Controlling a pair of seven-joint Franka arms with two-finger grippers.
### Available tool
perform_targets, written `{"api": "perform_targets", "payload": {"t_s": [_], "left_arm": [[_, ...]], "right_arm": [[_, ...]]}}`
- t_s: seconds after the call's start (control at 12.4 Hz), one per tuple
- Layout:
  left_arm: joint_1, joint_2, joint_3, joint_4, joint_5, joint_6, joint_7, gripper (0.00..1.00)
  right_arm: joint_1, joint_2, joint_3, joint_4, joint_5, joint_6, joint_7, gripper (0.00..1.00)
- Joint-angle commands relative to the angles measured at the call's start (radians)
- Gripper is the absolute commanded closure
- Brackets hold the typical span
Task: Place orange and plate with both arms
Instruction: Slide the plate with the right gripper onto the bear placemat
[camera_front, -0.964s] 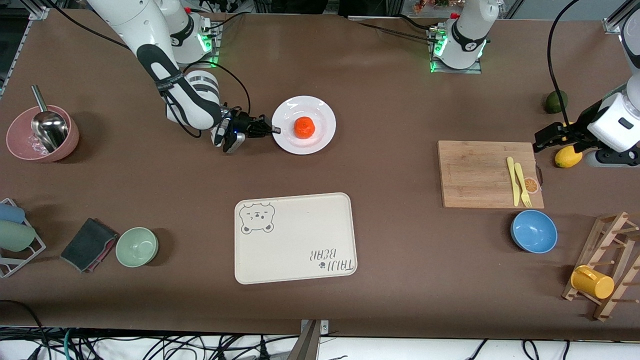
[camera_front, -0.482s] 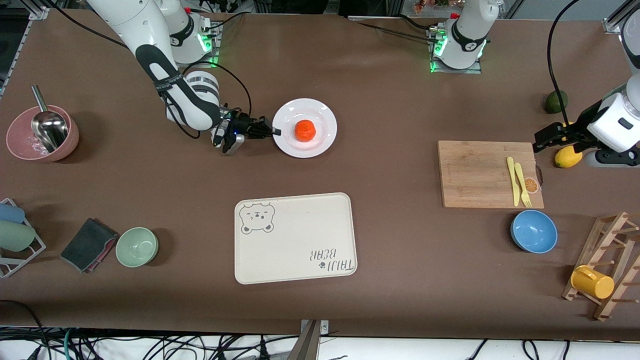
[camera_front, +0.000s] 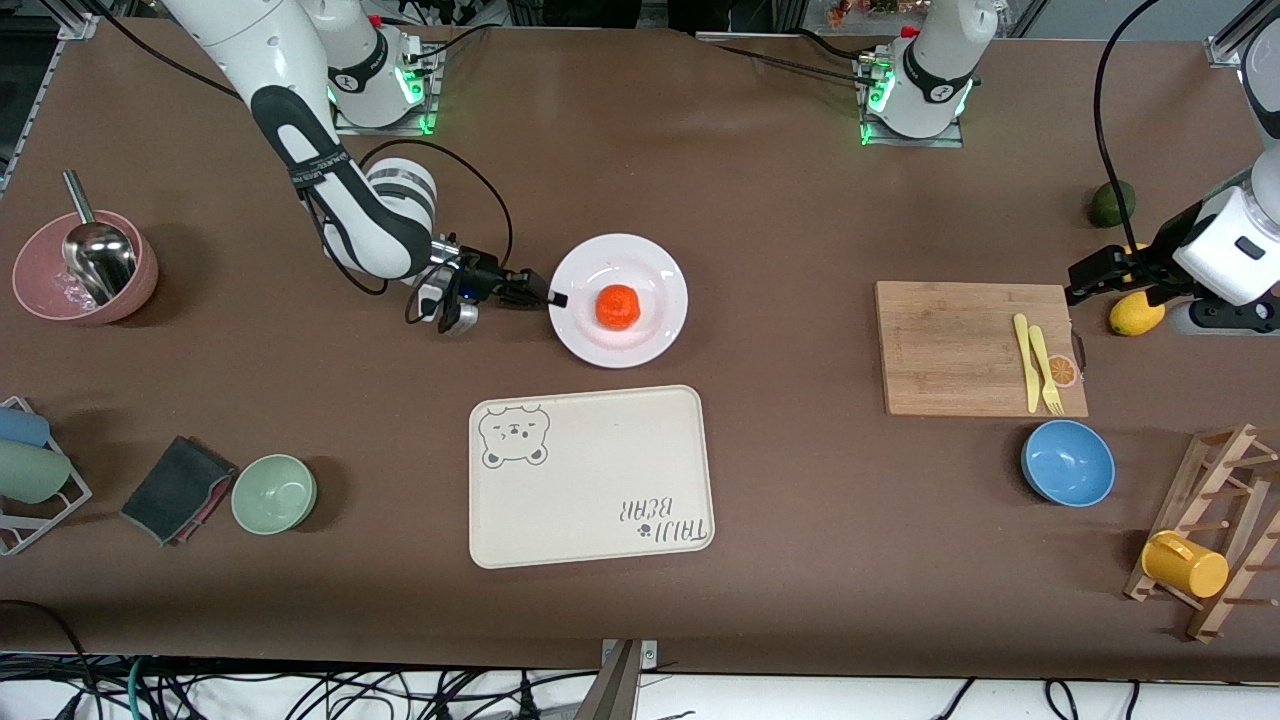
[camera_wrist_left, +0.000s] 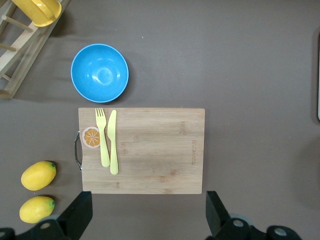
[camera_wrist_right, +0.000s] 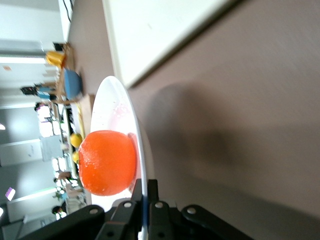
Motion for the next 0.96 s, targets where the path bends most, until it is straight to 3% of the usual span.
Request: {"api": "perform_targets", "payload": {"t_s": [0.0,0.24,0.64,0.88], "left_arm": [[-0.008,0.008,0.008,0.015,-0.014,0.000,0.008,0.00],[-0.009,0.008,0.008,0.015,-0.014,0.000,0.008,0.00],[-0.009,0.008,0.008,0.015,-0.011,-0.001,0.008,0.00],[-0.009,0.011,0.006,0.014,-0.011,-0.003,0.008,0.00]], "right_arm": [[-0.013,0.071,-0.003,0.132,-0.058,0.008,0.079,1.00],[-0.020,0.212,-0.038,0.320,-0.145,0.008,0.121,1.00],[-0.063,0.381,-0.045,0.561,-0.397,0.002,0.338,1.00],[-0.063,0.446,-0.045,0.627,-0.414,0.003,0.343,1.00]]}}
